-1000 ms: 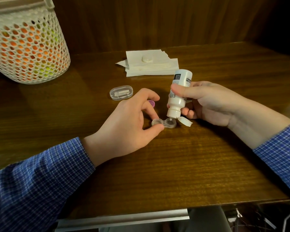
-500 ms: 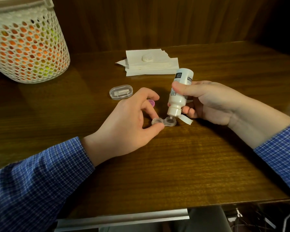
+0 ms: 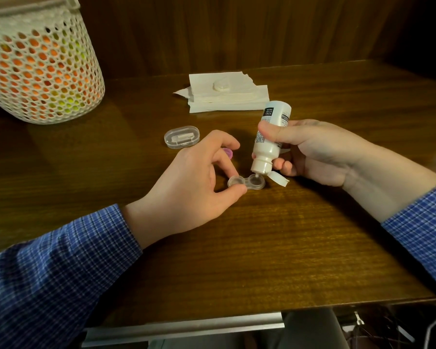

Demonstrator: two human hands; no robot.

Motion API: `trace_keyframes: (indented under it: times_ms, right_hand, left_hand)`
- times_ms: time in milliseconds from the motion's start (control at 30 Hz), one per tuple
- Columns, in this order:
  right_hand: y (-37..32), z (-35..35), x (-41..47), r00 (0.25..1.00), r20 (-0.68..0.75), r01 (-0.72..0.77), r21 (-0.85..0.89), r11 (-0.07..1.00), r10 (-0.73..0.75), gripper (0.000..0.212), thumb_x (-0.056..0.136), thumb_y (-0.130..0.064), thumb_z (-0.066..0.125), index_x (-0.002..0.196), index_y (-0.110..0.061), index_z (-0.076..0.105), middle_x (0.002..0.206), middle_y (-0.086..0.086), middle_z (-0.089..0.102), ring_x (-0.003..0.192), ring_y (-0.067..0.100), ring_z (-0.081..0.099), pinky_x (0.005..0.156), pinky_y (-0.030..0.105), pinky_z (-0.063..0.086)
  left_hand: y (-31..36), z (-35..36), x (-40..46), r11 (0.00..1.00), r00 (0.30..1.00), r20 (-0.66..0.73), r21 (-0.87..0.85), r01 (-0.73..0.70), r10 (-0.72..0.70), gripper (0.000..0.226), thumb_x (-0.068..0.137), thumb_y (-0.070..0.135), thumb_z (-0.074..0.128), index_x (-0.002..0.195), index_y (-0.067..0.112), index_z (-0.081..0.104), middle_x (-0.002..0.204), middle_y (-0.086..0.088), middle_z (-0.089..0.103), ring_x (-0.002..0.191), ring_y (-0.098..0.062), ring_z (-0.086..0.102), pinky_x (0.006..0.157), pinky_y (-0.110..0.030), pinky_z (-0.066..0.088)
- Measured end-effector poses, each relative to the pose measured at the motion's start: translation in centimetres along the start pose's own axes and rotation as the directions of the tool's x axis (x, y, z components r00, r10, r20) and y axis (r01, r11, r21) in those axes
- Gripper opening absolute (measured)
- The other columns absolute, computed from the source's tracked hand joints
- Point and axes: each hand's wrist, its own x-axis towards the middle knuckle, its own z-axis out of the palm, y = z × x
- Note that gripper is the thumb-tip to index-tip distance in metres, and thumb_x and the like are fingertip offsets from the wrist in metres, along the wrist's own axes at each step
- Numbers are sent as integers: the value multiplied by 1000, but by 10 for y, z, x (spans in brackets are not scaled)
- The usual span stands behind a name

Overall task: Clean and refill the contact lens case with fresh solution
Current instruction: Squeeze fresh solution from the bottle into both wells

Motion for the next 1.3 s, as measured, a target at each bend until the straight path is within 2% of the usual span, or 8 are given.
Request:
trace_keyframes:
  times_ms: [133, 233, 367, 500, 767, 1000, 1167, 1300]
  right_hand:
    - [0, 1, 0, 1000, -3, -2, -2, 1000, 2, 45, 71, -40, 76, 108, -15, 67, 96, 12, 68, 57, 10, 54, 44, 16, 44]
    - [0, 0, 0, 1000, -8, -2, 0, 1000, 2, 44, 71, -40, 76, 106, -16, 68, 98, 13, 68, 57, 11, 54, 45, 16, 44]
    - [-1, 0, 0, 1000, -8, -2, 6, 1000, 2, 45, 70, -40, 77, 107, -16, 68, 95, 12, 69, 58, 11, 55, 46, 16, 44]
    - [0, 0, 0, 1000, -7, 3, 6, 1000, -3, 43, 70, -40, 77, 104, -16, 68, 87, 8, 70, 55, 10, 56, 46, 16, 44]
    - [0, -2, 2, 1000, -15, -5, 35, 999, 6, 47, 67, -40, 79, 105, -15, 69, 94, 11, 70, 53, 9, 57, 43, 15, 46]
    - [-2, -5, 3, 999, -5, -42, 96, 995, 43, 52, 69, -40, 78, 112, -14, 67, 96, 10, 70, 50, 6, 60, 40, 16, 46]
    - [-2, -4, 2, 999, 17, -51, 70, 996, 50, 57, 67, -36, 79, 116, -10, 65, 95, 10, 68, 52, 6, 57, 41, 15, 46]
    - [-2, -3, 2, 999, 23, -43, 46, 998, 42, 53, 66, -36, 78, 112, -12, 66, 102, 13, 68, 54, 6, 57, 42, 15, 46]
  left_hand:
    - [0, 0, 0, 1000, 1000, 3, 2, -5, 5, 59, 85, 22, 85, 134, 12, 55, 91, 7, 76, 57, 8, 62, 67, 5, 39]
    - [0, 0, 0, 1000, 1000, 0, -11, 0, 0, 59, 85, 23, 85, 135, 12, 54, 92, 7, 76, 56, 5, 62, 66, 4, 40]
    - [-1, 1, 0, 999, 1000, -12, -46, 3, -4, 64, 85, 22, 84, 138, 10, 50, 91, 4, 76, 63, 19, 60, 65, 3, 41]
    - [-1, 1, 1, 999, 1000, -13, -40, 6, -6, 65, 86, 23, 84, 139, 10, 50, 91, 4, 76, 61, 15, 61, 66, 3, 41]
    - [0, 0, 0, 999, 1000, -14, -37, 24, -25, 64, 85, 24, 84, 137, 12, 51, 91, 7, 76, 49, -11, 62, 66, 3, 41]
    - [1, 1, 1, 998, 999, -12, -47, 49, -50, 65, 85, 23, 84, 139, 11, 49, 91, 5, 76, 54, 5, 62, 64, 2, 42]
    - [1, 0, 1, 996, 998, -16, -62, 65, -66, 66, 85, 25, 84, 140, 13, 49, 91, 7, 76, 49, -6, 61, 58, -5, 46]
    - [-1, 0, 2, 998, 999, -12, -46, 43, -43, 65, 85, 24, 84, 139, 11, 49, 90, 5, 76, 51, 0, 62, 64, 3, 41]
